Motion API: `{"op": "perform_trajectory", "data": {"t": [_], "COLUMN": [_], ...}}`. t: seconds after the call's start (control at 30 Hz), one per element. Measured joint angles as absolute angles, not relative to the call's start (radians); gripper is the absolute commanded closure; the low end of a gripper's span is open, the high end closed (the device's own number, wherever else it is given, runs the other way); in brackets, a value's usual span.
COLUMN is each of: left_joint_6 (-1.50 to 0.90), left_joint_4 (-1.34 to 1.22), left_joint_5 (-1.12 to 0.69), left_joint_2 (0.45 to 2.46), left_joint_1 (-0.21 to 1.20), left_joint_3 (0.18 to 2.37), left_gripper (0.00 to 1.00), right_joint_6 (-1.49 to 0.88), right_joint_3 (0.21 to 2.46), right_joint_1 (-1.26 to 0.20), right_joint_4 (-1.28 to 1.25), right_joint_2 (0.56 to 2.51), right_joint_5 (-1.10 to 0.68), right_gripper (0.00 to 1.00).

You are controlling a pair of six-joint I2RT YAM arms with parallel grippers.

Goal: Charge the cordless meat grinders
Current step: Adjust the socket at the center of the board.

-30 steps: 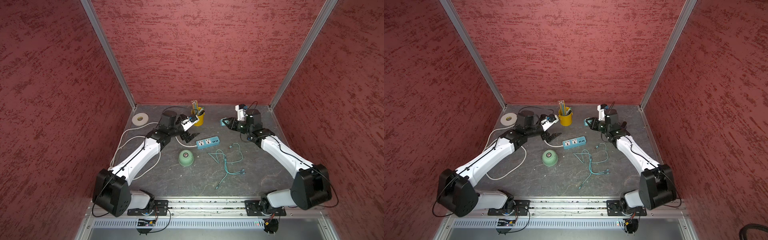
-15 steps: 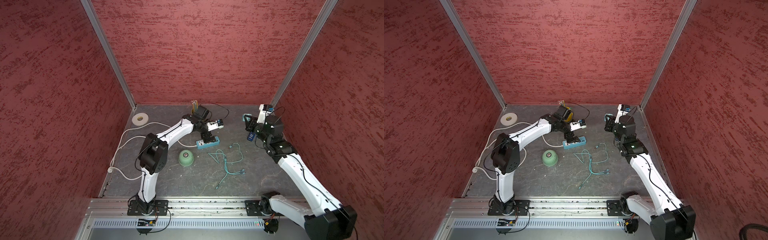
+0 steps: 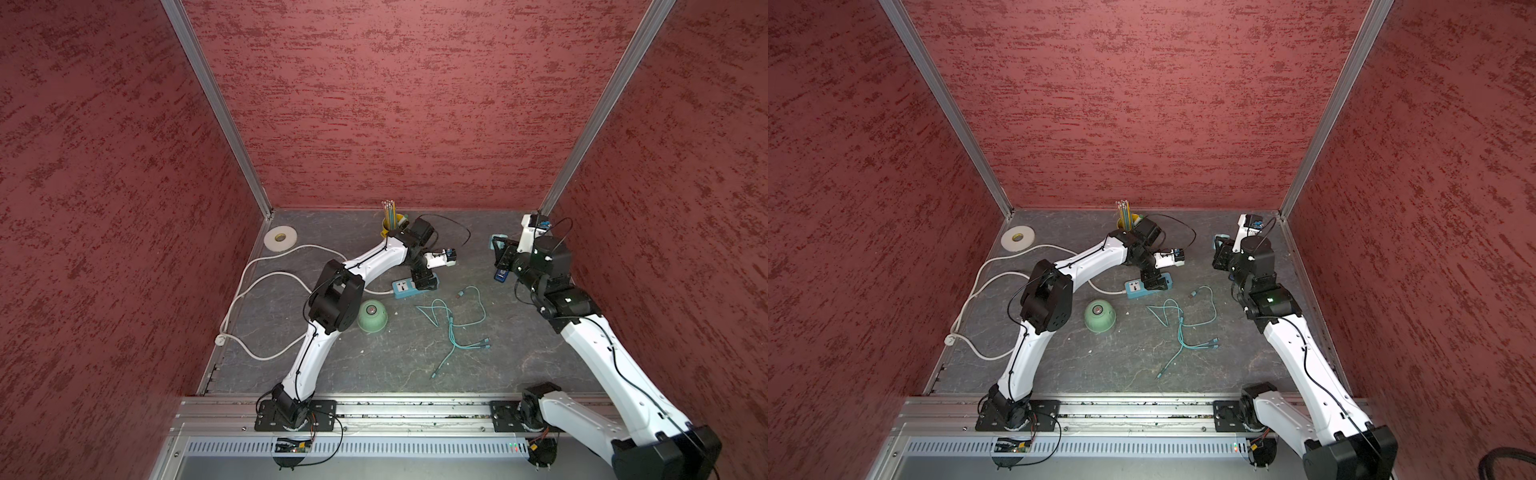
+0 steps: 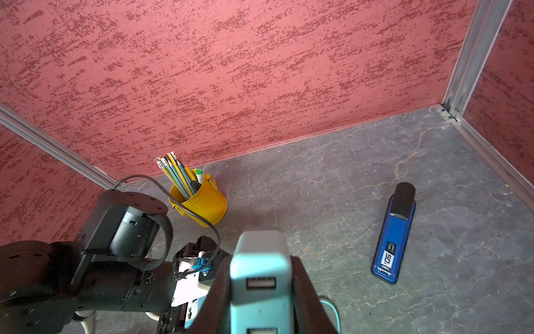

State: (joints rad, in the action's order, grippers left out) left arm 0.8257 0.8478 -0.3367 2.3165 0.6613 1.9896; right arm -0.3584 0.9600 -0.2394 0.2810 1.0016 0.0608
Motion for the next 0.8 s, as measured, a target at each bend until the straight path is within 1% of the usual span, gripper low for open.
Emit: {"op": "perform_trajectory", "data": {"t": [0.17, 0.5, 0.8], "left_joint_6": [0.862, 0.954, 1.090], "left_joint_4": [0.861, 0.921, 0.989], "left_joint_5": [-0.304, -0.271, -0.270], "left_joint_2": [2.359, 2.371, 2.371], "left_joint_1": [0.661, 0.656, 0.646], "left_joint_3": [2.018, 2.025, 2.029], "left_gripper": [0.19, 0.37, 0.43], "right_joint_6": [-0.358, -0.358, -0.358], "right_joint_3": [0.960, 0.960, 0.960], "right_joint_1": [-0.239, -0.239, -0.239], "right_joint_4": [0.286, 0.295, 0.297], "right_joint_2": [0.998, 0.998, 0.998], "right_joint_5": [0.061, 0.060, 0.060], "right_gripper": [1.00, 1.00, 1.00]}}
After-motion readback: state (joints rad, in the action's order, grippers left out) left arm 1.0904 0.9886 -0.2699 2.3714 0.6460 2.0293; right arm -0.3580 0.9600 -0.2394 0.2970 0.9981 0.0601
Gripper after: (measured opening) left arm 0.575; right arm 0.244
